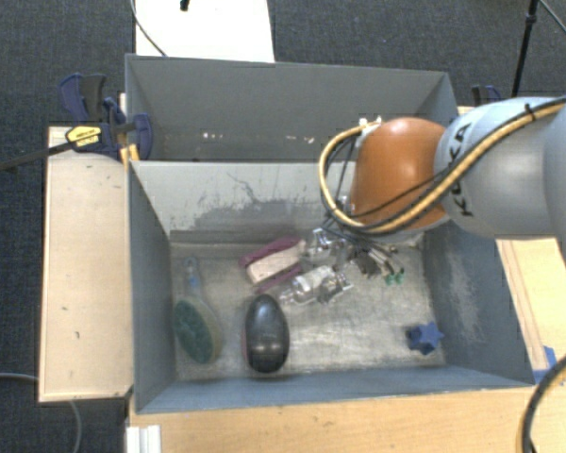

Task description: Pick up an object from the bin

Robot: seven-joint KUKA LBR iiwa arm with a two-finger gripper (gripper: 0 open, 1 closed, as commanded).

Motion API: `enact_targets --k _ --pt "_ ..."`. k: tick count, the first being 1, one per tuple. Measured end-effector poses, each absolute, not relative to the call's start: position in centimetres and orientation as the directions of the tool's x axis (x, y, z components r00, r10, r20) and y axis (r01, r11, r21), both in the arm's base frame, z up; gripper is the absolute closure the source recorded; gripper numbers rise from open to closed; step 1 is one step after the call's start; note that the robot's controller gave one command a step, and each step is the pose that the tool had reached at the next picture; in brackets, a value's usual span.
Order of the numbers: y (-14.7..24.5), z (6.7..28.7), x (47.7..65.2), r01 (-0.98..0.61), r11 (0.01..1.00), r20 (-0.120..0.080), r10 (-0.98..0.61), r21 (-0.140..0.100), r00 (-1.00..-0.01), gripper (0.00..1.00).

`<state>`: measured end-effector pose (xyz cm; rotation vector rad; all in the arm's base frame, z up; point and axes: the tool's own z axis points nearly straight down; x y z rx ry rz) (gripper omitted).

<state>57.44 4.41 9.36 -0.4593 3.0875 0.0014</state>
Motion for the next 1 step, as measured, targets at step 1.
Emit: enact_targets --k 1 --pt "1.34 24.96 56.53 -0.367 0.93 -0.011 -0.367 -0.004 -0.93 1.0"
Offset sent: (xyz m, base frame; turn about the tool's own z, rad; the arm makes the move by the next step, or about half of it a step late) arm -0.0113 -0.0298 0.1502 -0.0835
